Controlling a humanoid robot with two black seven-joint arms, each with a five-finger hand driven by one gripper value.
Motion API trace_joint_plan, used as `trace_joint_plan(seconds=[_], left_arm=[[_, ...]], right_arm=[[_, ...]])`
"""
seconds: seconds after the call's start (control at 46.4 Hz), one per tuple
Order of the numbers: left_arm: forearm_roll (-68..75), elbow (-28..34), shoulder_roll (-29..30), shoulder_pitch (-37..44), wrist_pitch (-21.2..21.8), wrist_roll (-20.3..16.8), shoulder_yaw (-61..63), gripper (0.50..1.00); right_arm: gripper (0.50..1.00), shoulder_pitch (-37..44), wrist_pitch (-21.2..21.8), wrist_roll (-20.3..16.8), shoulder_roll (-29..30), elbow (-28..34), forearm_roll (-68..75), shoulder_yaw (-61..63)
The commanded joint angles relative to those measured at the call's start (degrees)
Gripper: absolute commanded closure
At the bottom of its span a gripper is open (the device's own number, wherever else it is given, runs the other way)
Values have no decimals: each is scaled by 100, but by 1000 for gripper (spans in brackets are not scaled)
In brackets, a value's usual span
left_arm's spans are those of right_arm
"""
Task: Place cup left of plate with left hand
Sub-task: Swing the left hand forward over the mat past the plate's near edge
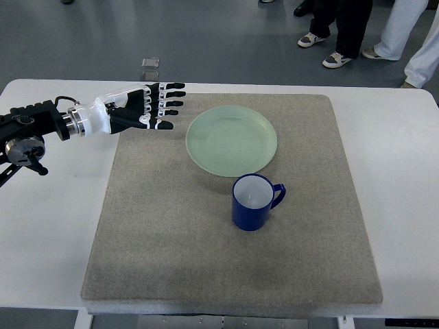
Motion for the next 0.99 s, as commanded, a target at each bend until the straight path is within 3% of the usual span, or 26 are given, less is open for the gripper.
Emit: trace_joint_plan(seconds=[0.0, 0.258, 0.56, 0.969], left_arm=[[16, -230, 77, 28, -1, 0, 28, 501], [122, -1214, 586, 107, -1, -9, 204, 501], [393, -1856, 824, 326, -1, -9, 397, 501], [746, -1927, 525, 582, -1, -53, 336, 501]], right_arm=[[568, 0, -1, 0, 0, 0, 0, 0], [568, 0, -1, 0, 0, 0, 0, 0], [568, 0, -1, 0, 0, 0, 0, 0], [568, 0, -1, 0, 0, 0, 0, 0]])
